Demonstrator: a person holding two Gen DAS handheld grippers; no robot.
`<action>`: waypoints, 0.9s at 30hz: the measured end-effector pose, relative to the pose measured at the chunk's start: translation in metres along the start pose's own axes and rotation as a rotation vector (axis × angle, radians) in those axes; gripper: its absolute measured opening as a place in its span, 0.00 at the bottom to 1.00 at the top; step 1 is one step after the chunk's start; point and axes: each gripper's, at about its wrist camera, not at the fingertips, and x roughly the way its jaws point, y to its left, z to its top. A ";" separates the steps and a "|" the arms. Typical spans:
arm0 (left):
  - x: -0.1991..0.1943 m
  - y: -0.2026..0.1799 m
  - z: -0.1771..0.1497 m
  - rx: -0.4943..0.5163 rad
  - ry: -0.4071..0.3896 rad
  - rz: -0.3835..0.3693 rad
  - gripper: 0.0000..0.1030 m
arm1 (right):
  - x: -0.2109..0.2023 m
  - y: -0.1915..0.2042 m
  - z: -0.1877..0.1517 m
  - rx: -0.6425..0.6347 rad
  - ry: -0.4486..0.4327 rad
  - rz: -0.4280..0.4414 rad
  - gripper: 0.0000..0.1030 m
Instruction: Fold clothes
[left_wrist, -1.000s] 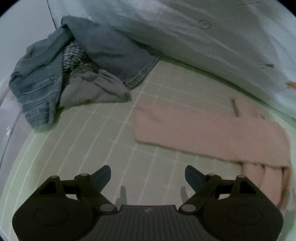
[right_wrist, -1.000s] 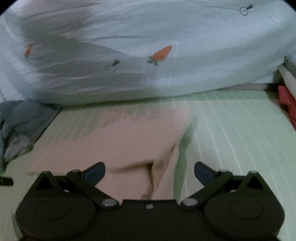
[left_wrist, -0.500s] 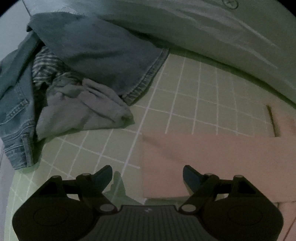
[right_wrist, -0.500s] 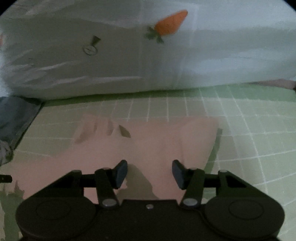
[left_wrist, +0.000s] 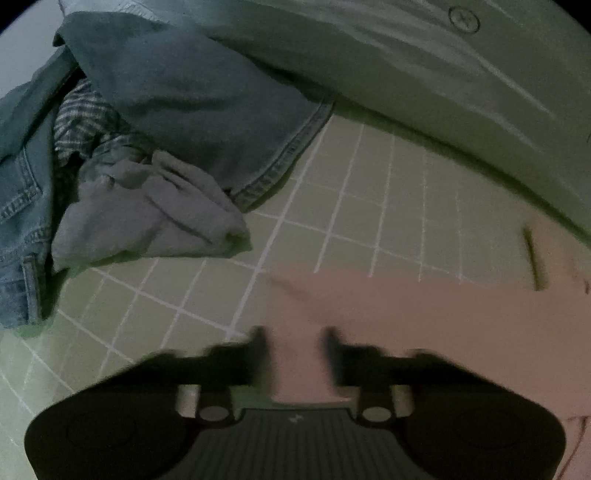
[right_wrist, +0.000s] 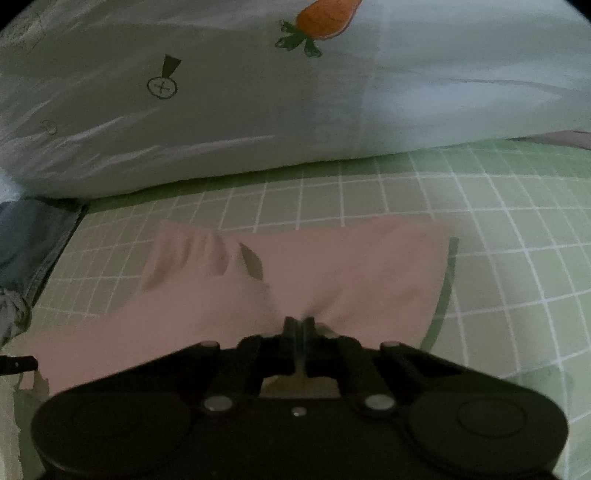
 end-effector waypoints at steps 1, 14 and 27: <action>0.001 0.001 0.001 -0.022 0.004 -0.016 0.07 | -0.003 0.000 0.001 0.010 -0.014 0.000 0.02; -0.098 0.033 0.023 -0.155 -0.251 -0.070 0.05 | -0.083 0.022 0.034 0.055 -0.261 0.097 0.01; -0.023 0.056 0.003 -0.287 -0.088 -0.004 0.05 | -0.030 0.027 0.015 0.103 -0.087 -0.077 0.53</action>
